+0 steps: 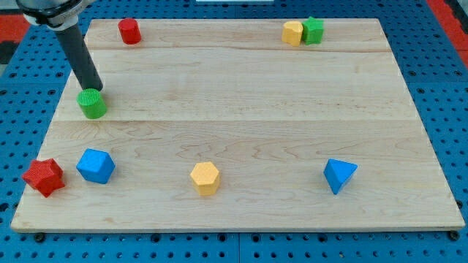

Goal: Touch the top of the red circle

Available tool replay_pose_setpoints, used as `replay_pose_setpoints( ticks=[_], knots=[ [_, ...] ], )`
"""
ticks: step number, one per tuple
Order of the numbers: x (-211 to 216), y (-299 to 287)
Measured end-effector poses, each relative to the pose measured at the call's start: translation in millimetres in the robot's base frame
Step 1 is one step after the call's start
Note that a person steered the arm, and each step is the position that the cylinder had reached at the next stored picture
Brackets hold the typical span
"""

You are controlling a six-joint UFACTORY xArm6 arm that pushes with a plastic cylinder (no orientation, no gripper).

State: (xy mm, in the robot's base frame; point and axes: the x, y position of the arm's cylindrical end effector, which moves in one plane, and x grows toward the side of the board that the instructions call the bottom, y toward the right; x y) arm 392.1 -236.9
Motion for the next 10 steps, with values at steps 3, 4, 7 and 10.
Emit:
replay_pose_setpoints(
  ticks=[3,4,7,10],
  knots=[
    [57,87],
    [-28,135],
    [-200,133],
    [-194,59]
  ],
)
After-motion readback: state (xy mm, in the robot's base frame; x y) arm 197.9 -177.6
